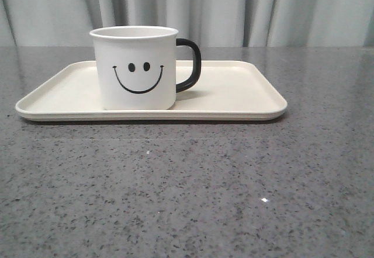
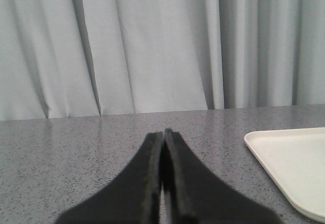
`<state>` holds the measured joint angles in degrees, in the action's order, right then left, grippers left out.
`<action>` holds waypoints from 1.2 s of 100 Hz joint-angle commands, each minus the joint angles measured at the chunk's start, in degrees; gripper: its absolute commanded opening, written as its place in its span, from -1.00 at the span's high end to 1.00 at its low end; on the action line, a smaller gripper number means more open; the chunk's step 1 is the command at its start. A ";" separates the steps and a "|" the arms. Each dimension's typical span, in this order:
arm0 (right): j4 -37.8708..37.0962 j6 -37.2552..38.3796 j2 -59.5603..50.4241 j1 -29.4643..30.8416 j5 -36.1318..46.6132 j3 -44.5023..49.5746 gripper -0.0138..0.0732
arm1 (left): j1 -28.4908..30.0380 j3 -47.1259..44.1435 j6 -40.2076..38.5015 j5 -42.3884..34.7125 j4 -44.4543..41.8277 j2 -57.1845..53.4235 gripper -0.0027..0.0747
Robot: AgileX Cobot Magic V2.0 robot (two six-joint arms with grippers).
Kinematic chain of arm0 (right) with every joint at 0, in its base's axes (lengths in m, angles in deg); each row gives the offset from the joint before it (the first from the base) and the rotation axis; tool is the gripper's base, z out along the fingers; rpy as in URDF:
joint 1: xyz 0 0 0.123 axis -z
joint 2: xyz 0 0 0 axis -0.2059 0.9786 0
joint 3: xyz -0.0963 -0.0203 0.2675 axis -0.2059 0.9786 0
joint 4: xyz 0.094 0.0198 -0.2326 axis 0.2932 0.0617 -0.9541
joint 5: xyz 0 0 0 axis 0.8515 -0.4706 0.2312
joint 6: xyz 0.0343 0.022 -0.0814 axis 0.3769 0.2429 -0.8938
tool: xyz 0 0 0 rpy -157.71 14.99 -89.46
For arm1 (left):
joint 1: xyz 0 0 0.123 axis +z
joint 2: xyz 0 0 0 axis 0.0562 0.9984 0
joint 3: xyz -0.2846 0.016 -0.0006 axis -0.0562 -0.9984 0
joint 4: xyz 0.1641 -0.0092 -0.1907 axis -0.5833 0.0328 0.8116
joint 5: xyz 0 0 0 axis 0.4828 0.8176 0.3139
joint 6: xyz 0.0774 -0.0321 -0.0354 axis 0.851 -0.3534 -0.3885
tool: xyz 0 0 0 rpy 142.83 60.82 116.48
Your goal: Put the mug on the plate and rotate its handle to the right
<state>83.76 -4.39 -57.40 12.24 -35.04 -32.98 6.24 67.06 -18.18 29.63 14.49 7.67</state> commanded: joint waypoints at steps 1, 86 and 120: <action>2.57 -0.01 -0.52 -1.94 10.21 1.91 0.82 | 0.08 -0.39 0.09 -4.01 0.12 -1.64 0.98; 13.03 -0.42 -6.43 -3.72 28.84 19.05 0.82 | 0.08 -0.39 0.09 -4.01 0.12 -1.64 0.98; 13.10 -0.48 -6.43 -3.66 28.62 19.05 0.82 | 0.08 -0.39 0.09 -4.01 0.12 -1.64 0.98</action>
<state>96.56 -4.38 -62.68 8.66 -9.93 -13.92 6.24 67.06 -18.18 29.63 14.49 7.67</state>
